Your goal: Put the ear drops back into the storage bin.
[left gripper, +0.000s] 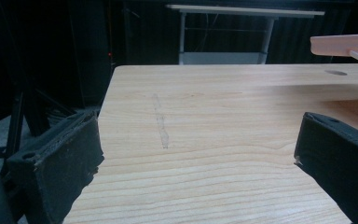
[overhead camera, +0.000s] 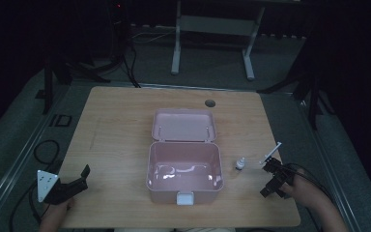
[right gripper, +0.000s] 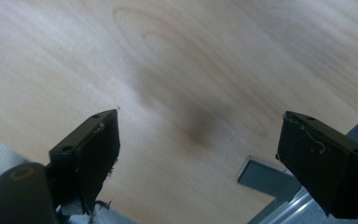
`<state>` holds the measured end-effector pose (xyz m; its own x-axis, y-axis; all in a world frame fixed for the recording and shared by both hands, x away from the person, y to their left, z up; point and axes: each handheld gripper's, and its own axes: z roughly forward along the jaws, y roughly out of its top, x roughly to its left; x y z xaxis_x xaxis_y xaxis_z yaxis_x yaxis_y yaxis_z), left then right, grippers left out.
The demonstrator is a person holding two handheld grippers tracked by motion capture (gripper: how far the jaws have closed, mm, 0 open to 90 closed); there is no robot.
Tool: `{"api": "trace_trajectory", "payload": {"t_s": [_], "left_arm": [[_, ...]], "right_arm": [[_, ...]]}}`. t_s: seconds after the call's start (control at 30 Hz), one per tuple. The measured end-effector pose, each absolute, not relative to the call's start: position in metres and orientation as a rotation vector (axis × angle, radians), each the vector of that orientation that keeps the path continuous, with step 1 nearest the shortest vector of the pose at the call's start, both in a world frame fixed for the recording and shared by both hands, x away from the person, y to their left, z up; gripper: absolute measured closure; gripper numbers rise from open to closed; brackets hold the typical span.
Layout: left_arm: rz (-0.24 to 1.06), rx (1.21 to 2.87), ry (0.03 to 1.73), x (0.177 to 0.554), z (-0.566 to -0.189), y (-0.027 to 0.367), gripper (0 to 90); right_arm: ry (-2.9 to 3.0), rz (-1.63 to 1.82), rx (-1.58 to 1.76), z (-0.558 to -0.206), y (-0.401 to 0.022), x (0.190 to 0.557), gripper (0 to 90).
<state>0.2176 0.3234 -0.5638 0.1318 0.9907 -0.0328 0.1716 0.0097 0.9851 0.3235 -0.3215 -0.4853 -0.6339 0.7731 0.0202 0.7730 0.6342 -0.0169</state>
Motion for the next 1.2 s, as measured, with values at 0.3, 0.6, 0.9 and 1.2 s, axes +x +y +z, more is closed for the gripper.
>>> {"api": "trace_trajectory", "payload": {"t_s": [0.3,0.6,0.9,1.2], "left_arm": [[1.007,1.378,1.240,0.218,-0.564,0.323,1.0],[1.007,1.378,1.240,0.218,-0.564,0.323,1.0],[1.006,1.377,1.240,0.218,-0.564,0.323,1.0],[1.004,1.378,1.239,0.218,-0.564,0.324,1.0]], "right_arm": [[-2.791,0.006,-1.318,-0.486,-0.321,0.332,12.8],[-2.809,-0.029,-1.289,-0.490,-0.314,0.345,11.4],[-2.830,-0.016,-1.220,-0.491,-0.296,0.361,12.9],[-2.824,-0.032,-1.224,-0.490,-0.281,0.378,13.1]]}}
